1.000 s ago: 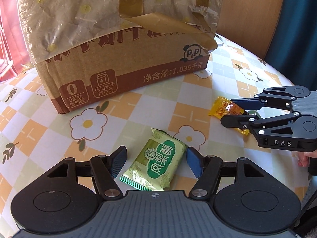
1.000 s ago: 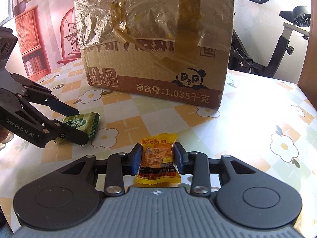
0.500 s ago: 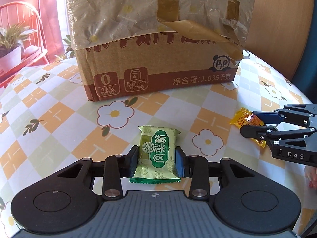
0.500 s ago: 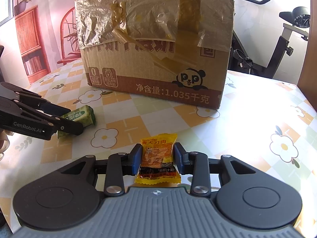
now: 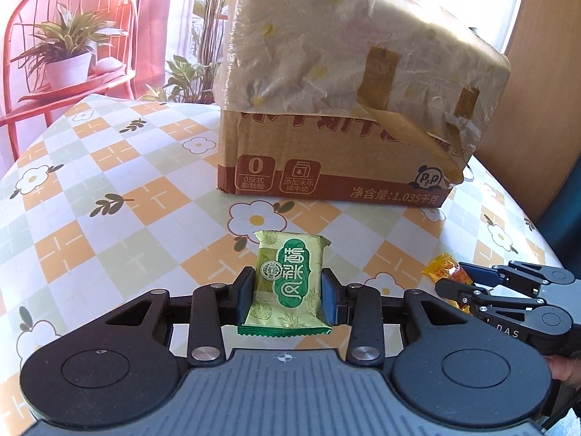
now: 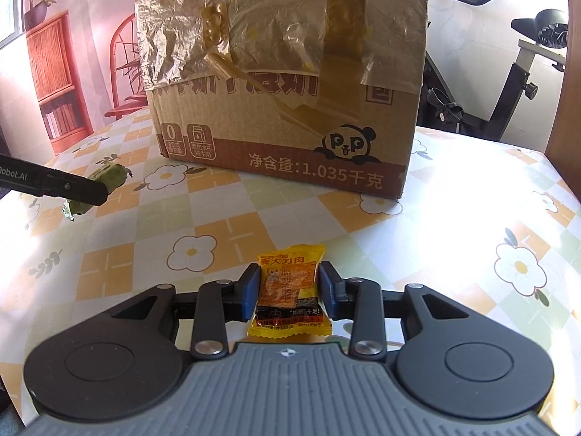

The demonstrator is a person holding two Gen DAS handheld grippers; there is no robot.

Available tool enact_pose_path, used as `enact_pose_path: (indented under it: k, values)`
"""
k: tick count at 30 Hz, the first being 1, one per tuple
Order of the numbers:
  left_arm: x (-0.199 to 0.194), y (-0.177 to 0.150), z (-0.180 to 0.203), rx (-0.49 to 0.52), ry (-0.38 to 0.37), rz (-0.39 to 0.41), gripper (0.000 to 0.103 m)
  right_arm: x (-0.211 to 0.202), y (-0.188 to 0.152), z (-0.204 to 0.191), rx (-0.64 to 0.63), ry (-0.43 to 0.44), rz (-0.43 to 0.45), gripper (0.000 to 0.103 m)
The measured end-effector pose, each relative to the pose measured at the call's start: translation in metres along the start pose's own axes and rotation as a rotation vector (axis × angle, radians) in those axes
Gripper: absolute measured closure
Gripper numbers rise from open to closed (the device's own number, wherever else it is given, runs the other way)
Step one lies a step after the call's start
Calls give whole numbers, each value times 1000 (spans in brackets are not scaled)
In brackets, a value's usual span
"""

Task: Organize snacks
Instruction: 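Lift both held packets and carry them over the box, then open both tools to drop the packets into the box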

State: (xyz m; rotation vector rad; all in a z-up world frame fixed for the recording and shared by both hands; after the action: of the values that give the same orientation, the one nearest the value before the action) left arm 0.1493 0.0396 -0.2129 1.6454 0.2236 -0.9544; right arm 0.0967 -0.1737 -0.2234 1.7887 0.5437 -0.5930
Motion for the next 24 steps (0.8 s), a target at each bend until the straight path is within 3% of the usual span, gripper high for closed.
enact_pose_path:
  k: [6, 18, 24]
  values:
    - [-26, 21, -10, -33, 25, 78, 63, -14, 15, 12, 101, 15, 42, 67]
    - [-64, 81, -3, -28, 14, 233, 63, -57, 84, -2, 53, 64, 221, 67]
    - [-74, 128, 2, 7, 26, 317, 63, -74, 135, -12, 27, 102, 325, 67]
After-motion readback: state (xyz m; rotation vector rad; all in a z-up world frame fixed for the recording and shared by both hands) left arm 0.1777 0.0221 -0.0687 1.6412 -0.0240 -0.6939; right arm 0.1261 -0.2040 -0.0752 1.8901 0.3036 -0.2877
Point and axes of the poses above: each gripper's, at about its wrist camera, not at the fingertips, and x roughly the way its jaws point, z to its right, y to its top, the point moved 1 cm from there along x, roughly the way its jaws point, and after that the axes turned 14 degrees about x, right-handed, at the moved point
